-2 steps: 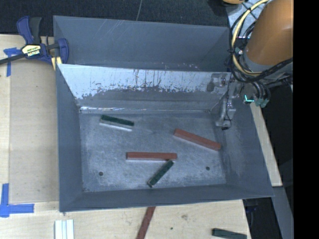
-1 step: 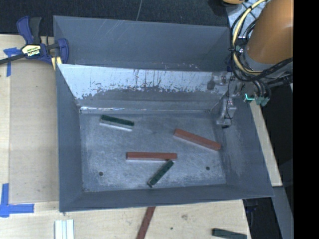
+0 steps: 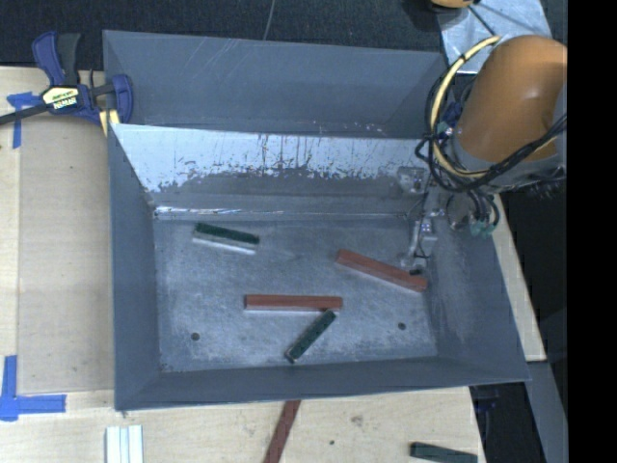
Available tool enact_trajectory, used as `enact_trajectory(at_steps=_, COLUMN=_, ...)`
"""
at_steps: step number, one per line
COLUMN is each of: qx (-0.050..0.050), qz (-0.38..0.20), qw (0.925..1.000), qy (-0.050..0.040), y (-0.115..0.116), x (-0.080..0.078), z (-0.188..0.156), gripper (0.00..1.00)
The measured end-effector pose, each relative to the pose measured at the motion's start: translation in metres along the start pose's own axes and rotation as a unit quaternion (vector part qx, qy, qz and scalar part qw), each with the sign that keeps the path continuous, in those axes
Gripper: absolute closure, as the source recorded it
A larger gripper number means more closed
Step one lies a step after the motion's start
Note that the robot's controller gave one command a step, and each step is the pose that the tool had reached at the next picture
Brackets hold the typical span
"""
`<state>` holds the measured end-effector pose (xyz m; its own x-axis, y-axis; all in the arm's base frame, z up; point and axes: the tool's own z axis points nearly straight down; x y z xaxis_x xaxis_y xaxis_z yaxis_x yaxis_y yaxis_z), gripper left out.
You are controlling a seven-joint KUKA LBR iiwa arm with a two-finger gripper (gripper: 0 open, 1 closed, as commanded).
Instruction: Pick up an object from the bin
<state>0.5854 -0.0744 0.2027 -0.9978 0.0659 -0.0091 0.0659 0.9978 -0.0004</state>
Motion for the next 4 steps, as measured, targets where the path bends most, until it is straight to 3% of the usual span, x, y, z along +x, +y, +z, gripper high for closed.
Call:
enact_trajectory(at_steps=1, qx=0.0, qz=-0.021, qw=0.9998, qy=0.0003, y=0.017, x=-0.008, z=0.066, gripper=0.0)
enact_trajectory(at_steps=2, qx=0.0, qz=-0.041, qw=0.9992, qy=0.0021, y=-0.023, x=0.006, z=0.132, gripper=1.0)
enact_trajectory(at_steps=3, qx=0.0, qz=-0.041, qw=0.9992, qy=0.0022, y=-0.023, x=0.006, z=0.132, gripper=1.0)
enact_trajectory(at_steps=4, qx=0.0, qz=-0.046, qw=0.9989, qy=0.0003, y=0.006, x=0.013, z=-0.04, gripper=1.0)
